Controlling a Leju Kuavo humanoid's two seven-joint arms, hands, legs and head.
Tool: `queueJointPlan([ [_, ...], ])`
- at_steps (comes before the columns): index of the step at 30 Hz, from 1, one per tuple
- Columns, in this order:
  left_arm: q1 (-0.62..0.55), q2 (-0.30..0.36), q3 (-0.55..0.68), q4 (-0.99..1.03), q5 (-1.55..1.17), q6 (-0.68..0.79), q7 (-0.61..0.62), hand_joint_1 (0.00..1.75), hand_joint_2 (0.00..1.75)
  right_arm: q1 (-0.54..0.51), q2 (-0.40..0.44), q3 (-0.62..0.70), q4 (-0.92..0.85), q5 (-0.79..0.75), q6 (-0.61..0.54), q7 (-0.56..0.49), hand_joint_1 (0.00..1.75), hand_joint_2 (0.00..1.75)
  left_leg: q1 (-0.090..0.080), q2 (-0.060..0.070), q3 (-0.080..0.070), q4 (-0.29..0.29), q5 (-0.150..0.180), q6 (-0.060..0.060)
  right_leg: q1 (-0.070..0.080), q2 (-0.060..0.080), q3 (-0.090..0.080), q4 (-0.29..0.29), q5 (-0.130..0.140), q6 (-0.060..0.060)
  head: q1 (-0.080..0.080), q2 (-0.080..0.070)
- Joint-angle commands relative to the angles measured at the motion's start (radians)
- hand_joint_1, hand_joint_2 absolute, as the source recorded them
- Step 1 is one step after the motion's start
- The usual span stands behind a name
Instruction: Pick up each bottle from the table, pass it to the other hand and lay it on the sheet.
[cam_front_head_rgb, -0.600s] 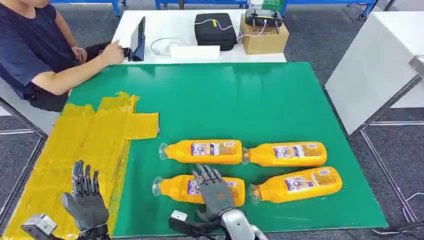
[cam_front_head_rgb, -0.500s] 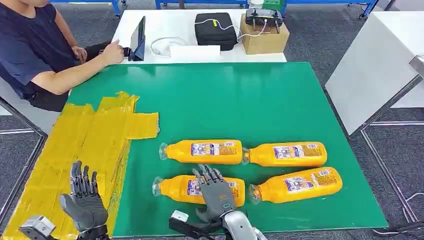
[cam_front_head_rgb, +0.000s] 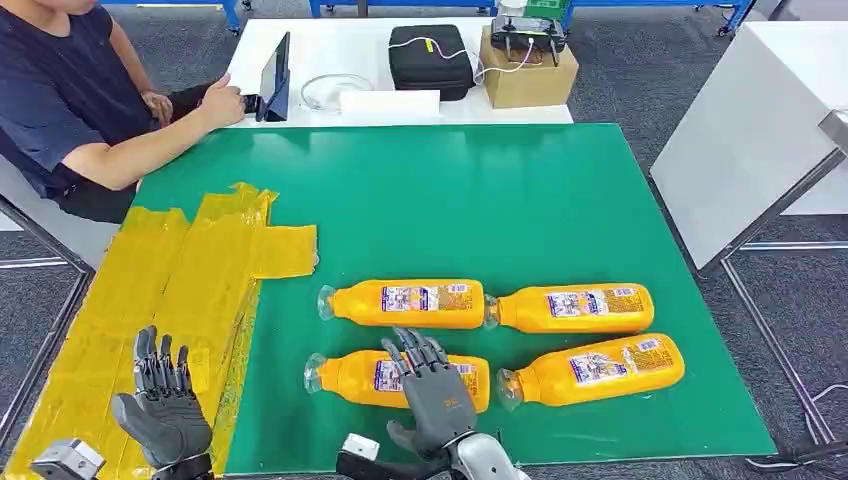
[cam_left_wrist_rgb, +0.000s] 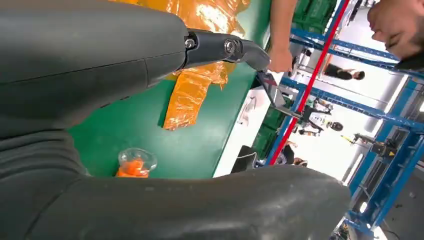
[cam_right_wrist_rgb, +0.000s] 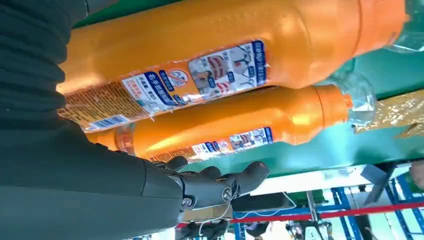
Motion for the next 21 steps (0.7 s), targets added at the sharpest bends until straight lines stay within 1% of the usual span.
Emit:
queueJointPlan([
  [1,-0.017,0.014,0.012,0.024,0.004,-0.010,0.001,0.00,0.00,-0.012,-0.030,0.008,0.023,-0.006,0.016,0.018,0.00,1.75,0.000,0.000,0.001,-0.001,0.000,0.001,0.000,-0.001,0.001,-0.001,0.000,-0.001,0.000,0.000],
  [4,-0.018,0.014,0.015,0.025,0.005,-0.014,0.002,0.00,0.00,-0.010,-0.053,0.016,0.042,0.005,0.039,0.059,0.00,1.75,-0.001,0.000,0.001,-0.001,0.000,0.001,0.000,0.000,0.001,-0.001,0.000,-0.001,0.000,0.000],
  [5,-0.018,0.014,0.015,0.025,0.005,-0.014,0.002,0.00,0.00,-0.009,-0.057,0.017,0.043,0.005,0.039,0.057,0.00,1.75,-0.001,0.000,0.003,-0.002,0.000,0.001,0.000,-0.001,0.003,-0.002,0.000,-0.001,0.000,0.000],
  [10,-0.017,0.014,0.015,0.025,0.005,-0.015,0.002,0.00,0.00,-0.008,-0.060,0.017,0.045,0.005,0.039,0.058,0.00,1.75,-0.001,0.000,0.004,-0.003,0.001,0.002,-0.001,-0.001,0.004,-0.002,0.000,-0.002,0.000,0.000],
  [13,-0.017,0.014,0.015,0.025,0.005,-0.015,0.002,0.00,0.00,-0.008,-0.060,0.017,0.045,0.005,0.039,0.058,0.00,1.75,-0.001,0.000,0.001,-0.001,0.000,0.001,0.000,-0.001,0.001,-0.001,0.000,-0.001,0.000,0.000],
  [21,-0.017,0.014,0.015,0.025,0.005,-0.015,0.002,0.00,0.00,-0.008,-0.060,0.017,0.045,0.005,0.039,0.058,0.00,1.75,-0.001,0.000,0.002,-0.001,0.000,0.001,0.000,-0.001,0.001,-0.001,0.000,-0.001,0.000,0.000],
])
